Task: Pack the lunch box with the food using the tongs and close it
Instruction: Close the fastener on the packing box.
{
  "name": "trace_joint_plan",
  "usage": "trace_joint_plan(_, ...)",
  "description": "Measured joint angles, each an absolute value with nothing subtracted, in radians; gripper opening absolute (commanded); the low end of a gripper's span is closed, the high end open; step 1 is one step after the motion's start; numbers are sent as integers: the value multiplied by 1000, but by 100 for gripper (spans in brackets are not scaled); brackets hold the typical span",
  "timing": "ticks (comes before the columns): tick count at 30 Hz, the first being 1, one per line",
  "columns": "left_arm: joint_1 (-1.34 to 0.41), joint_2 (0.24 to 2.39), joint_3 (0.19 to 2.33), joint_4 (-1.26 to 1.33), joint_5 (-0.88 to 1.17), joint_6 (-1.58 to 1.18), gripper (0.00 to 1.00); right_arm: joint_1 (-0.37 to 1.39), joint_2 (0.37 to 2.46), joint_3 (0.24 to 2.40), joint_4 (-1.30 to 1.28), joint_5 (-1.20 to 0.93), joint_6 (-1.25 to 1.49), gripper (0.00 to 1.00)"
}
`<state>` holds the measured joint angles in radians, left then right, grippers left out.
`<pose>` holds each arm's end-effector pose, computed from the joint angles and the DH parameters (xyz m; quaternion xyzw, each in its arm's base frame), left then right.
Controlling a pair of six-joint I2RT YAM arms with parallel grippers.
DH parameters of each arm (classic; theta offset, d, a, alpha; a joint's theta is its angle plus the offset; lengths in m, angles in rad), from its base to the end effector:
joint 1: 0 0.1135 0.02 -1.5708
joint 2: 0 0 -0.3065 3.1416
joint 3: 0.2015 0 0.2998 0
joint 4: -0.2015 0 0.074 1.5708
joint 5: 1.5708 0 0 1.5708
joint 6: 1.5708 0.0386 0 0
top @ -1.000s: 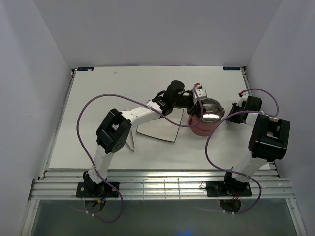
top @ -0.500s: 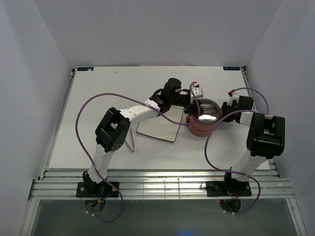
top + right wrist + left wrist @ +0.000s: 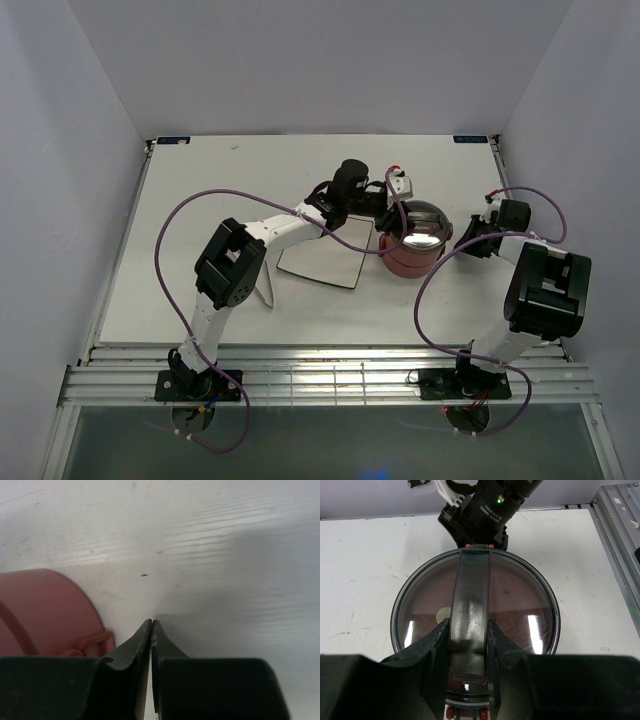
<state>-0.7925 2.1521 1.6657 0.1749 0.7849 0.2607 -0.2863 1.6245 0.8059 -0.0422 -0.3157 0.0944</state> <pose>0.3825 -0.4268 0.2543 0.5700 0.5324 -0.4412 0.4437 0.3421 -0.0882 0.1621 0.1216 0.9196 0.1138 0.3558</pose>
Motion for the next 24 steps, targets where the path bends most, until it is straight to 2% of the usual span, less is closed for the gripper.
trace_joint_plan(7, -786, 2157, 1666, 190, 795, 242, 0, -150, 1579, 799, -12, -364, 110, 8)
trace_joint_plan(15, -784, 2167, 1671, 204, 807, 228, 0, -188, 1536, 768, 49, -414, 132, 8)
trace_joint_plan(20, -790, 2170, 1675, 215, 792, 210, 0, -229, 1520, 768, 0, -364, 129, 8)
trace_joint_plan(23, -795, 2175, 1682, 216, 774, 182, 17, -250, 1496, 768, -30, -324, 129, 8)
trace_joint_plan(24, -797, 2176, 1683, 221, 765, 170, 29, -255, 1482, 768, -42, -308, 130, 9)
